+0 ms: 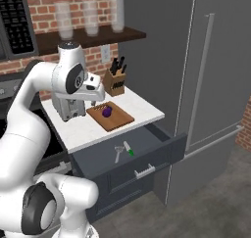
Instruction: Place the appropriate cutting tool for cutting the eggplant skin on the cutting board.
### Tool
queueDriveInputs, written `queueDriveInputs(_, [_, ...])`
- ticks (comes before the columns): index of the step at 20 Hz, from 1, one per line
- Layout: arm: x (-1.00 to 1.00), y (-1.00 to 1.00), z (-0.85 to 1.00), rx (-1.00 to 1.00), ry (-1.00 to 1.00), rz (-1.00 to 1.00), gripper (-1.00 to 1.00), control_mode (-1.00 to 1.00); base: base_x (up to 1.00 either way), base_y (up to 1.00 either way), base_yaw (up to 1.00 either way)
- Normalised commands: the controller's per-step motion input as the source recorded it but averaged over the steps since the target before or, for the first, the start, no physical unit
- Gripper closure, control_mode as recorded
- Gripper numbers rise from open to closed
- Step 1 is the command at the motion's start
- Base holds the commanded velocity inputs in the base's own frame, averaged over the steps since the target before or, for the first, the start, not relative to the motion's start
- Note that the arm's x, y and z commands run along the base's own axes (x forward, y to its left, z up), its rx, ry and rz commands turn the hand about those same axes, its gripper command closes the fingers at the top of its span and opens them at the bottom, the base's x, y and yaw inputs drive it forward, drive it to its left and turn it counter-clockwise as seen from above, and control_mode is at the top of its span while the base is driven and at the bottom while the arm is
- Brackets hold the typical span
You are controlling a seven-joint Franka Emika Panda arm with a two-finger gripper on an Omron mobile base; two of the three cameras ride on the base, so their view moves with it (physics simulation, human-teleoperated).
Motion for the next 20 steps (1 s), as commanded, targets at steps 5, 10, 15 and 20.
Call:
queueDriveInputs(5, [-0.27, -0.24, -0.24, -0.13, -0.07, 0.08, -1.00, -1.00, 0.00, 0.00, 0.00])
queueDriveInputs(10, [-0.10, -0.94, -0.57, -0.07, -0.01, 0.31, -1.00, -1.00, 0.00, 0.00, 0.00])
queueDriveInputs(15, [0.00, -0.92, -0.76, 0.00, 0.02, 0.35, -1.00, -1.00, 0.00, 0.00, 0.00])
queueDriveInputs(20, [0.57, -0.35, -0.78, 0.05, 0.23, 0.25, -1.00, -1.00, 0.00, 0.00, 0.00])
